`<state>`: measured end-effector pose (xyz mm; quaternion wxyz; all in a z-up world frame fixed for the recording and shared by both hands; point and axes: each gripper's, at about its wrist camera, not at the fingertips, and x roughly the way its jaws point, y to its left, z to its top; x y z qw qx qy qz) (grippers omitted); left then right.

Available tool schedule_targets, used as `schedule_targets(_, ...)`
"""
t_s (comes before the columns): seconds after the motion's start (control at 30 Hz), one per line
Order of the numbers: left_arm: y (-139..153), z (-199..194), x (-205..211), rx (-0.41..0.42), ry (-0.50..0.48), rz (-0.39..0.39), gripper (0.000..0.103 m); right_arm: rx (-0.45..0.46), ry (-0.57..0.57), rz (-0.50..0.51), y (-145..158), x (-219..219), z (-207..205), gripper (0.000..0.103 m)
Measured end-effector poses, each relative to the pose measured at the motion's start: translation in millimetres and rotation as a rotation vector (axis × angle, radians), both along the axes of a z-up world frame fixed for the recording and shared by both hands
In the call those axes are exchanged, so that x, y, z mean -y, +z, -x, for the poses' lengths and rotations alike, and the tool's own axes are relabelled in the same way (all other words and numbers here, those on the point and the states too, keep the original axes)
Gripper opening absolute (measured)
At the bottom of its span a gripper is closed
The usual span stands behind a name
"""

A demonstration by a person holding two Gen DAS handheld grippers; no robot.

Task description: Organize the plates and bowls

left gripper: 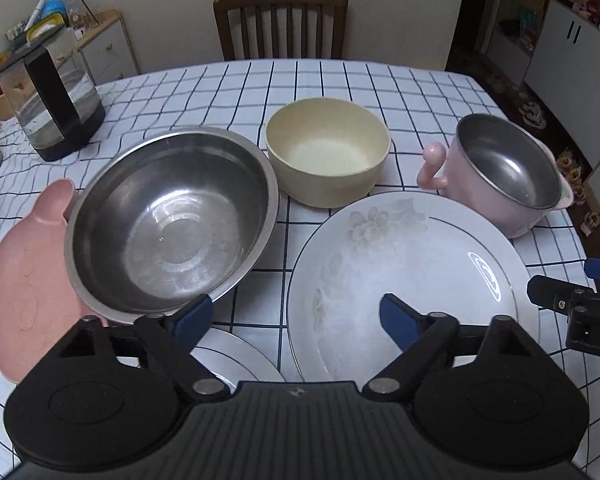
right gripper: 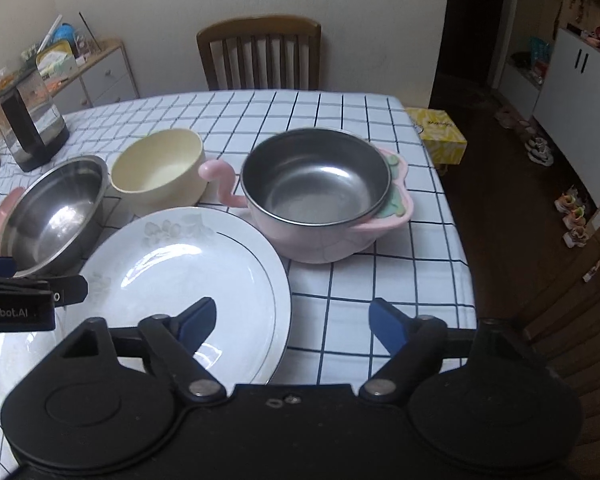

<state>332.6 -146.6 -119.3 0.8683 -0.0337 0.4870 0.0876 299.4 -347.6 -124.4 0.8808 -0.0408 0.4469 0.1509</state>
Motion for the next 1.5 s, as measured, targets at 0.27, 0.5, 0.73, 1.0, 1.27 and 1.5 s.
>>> schedule_targets(0.27, -16.6, -17.1, -2.1, -0.058, 0.007, 0.030, 0.064, -0.066, 0.035, -0.016, -18.7, 1.3, -28.9, 0.067)
schedule_targets(0.5, -24.8, -27.7, -10.3, -0.097, 0.031, 0.085, 0.041, -0.164, 0.055, -0.102, -32.8, 4.6, -40.6, 0.040)
schedule_targets(0.73, -31.4, -25.6, -20.1, -0.132, 0.060, 0.154, 0.030, -0.207, 0.065, -0.136, -38.9, 5.5, -40.0, 0.018)
schedule_targets(1.0, -32.3, -22.4, -24.4, -0.133, 0.070, 0.174, 0.018, -0.226, 0.054, -0.157, -40.3, 9.7, -39.6, 0.012)
schedule_targets(1.27, -27.5, -12.3, -24.2, -0.110, 0.060, 0.182, 0.011, -0.238, 0.020, -0.178, -40.0, 15.6, -34.4, 0.011)
schedule_targets(1.5, -25.8, 8.9, -17.4, -0.104, 0.029, 0.205, 0.010, -0.248, 0.007, -0.186, -35.3, 27.5, -15.3, 0.009)
